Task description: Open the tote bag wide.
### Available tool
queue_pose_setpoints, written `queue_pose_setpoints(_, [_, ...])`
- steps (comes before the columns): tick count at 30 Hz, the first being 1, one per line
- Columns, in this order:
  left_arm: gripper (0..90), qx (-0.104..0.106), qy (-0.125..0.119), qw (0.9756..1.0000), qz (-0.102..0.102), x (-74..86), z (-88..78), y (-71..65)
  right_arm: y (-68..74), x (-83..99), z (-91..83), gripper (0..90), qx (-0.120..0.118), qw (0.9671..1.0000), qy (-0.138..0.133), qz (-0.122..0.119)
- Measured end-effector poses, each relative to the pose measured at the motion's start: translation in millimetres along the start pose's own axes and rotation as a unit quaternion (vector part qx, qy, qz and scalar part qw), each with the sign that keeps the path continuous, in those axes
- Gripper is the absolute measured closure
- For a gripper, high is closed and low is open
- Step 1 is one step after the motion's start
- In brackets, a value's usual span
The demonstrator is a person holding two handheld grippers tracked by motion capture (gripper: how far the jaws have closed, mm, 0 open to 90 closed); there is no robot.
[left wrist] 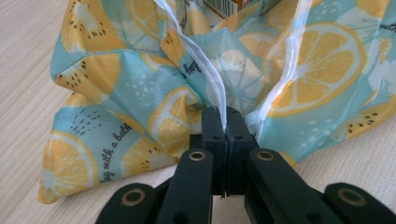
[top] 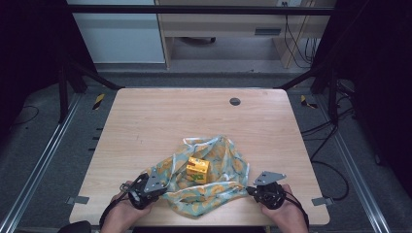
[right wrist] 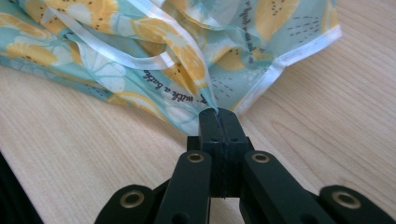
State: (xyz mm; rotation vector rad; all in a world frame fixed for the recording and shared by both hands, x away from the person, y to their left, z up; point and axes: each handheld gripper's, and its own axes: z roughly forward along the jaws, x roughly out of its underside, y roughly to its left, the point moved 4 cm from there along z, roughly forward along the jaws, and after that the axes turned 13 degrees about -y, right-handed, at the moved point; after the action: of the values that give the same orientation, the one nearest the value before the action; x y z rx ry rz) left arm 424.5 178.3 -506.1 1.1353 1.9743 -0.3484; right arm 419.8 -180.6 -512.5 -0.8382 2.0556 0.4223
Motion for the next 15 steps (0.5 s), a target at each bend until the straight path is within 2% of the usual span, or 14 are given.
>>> queue_pose_setpoints(3, [89.9, -0.012, 0.003, 0.9999, 0.001, 1.0, -2.5, 4.7, 2.5, -1.7, 1.6, 90.0, -0.006, 1.0, -0.003, -0.003])
queue_pose_setpoints(7, [89.9, -0.015, 0.002, 0.9998, -0.009, 3.4, -3.7, 10.1, 5.8, -3.3, 3.4, 90.0, -0.01, 0.9999, -0.002, -0.011])
queue_pose_setpoints(13, [89.8, -0.013, -0.002, 0.9999, -0.006, 1.5, -2.2, 8.7, 2.8, -3.3, 0.6, 90.0, 0.0, 1.0, -0.006, 0.001])
queue_pose_setpoints(15, [89.7, -0.014, -0.003, 0.9999, -0.006, 1.9, -2.1, 8.4, 2.9, -2.3, -0.7, 90.0, -0.004, 0.9999, -0.008, 0.005])
